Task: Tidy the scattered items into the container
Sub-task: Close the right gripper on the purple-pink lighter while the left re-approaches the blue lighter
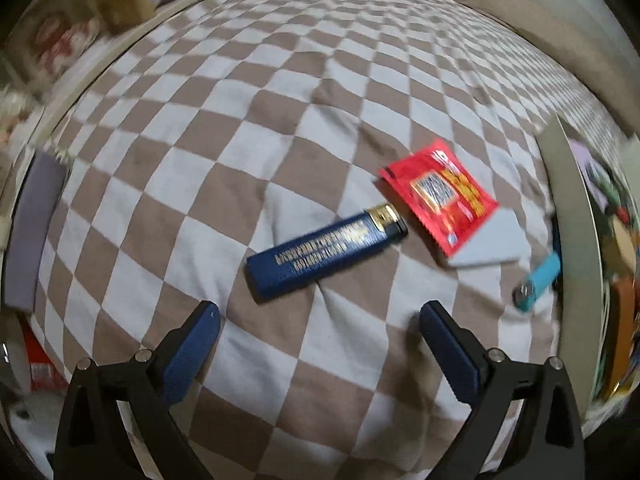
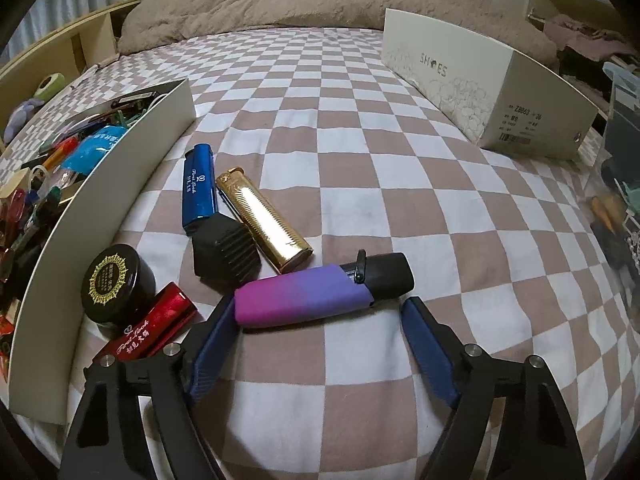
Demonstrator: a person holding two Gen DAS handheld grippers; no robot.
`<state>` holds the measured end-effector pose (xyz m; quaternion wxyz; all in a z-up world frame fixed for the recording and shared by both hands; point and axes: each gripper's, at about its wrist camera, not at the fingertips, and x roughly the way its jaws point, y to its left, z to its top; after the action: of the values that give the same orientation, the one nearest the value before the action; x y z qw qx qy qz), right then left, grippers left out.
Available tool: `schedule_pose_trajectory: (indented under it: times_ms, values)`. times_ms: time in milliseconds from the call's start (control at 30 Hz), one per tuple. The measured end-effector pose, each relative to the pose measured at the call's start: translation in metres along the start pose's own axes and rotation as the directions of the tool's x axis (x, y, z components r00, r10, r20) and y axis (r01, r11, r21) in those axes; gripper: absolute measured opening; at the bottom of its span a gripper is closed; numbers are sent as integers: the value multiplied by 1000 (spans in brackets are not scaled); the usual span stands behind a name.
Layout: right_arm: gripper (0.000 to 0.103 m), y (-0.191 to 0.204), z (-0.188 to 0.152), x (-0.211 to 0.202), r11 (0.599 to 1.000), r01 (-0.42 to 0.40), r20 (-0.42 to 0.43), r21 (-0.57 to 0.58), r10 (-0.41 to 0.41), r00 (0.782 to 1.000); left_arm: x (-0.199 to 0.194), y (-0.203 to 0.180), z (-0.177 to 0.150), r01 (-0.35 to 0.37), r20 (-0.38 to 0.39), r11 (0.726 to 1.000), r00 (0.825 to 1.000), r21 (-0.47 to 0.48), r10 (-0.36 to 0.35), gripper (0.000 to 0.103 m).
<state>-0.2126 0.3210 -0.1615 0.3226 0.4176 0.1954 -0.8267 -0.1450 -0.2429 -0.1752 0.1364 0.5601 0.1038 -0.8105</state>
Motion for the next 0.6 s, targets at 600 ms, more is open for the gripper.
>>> schedule_pose_trajectory:
  times_ms: [600]
  values:
    - [103, -1, -13, -15, 995, -70, -9, -76, 70, 998, 7, 57, 21, -176, 55, 984, 983, -3, 176, 103]
